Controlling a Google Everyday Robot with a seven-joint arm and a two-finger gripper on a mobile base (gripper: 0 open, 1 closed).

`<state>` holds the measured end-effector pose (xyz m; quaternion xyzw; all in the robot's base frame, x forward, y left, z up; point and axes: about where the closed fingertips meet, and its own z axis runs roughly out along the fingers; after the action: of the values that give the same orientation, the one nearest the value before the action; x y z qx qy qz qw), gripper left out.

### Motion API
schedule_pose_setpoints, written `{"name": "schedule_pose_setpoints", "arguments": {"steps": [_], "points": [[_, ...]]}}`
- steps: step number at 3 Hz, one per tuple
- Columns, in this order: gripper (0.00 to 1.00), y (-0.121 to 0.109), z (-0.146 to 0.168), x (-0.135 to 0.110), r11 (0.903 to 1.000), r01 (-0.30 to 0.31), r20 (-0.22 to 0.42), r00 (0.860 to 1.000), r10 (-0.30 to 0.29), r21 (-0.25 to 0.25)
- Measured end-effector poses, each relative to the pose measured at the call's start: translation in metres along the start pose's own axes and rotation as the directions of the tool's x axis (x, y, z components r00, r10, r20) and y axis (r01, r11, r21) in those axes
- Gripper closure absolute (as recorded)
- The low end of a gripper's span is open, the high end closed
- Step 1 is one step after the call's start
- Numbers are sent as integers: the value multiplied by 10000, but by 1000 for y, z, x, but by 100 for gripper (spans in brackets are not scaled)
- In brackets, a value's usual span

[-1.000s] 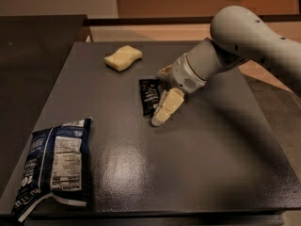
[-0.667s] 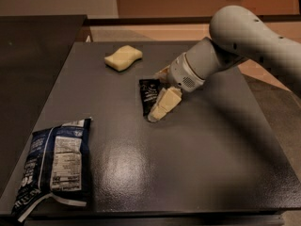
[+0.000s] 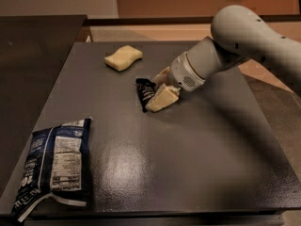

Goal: Pick rxbar chocolate

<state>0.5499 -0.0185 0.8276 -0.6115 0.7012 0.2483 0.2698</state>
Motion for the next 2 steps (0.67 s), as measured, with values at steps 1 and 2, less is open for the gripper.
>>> {"name": "schedule_pose_setpoints", "arguments": {"steps": [1,2], "points": [[88,1,-6,-2,9999,-13,104,9999,11,151],[100,3,-16,-4,9991,-135,126,9998,130,402]]}}
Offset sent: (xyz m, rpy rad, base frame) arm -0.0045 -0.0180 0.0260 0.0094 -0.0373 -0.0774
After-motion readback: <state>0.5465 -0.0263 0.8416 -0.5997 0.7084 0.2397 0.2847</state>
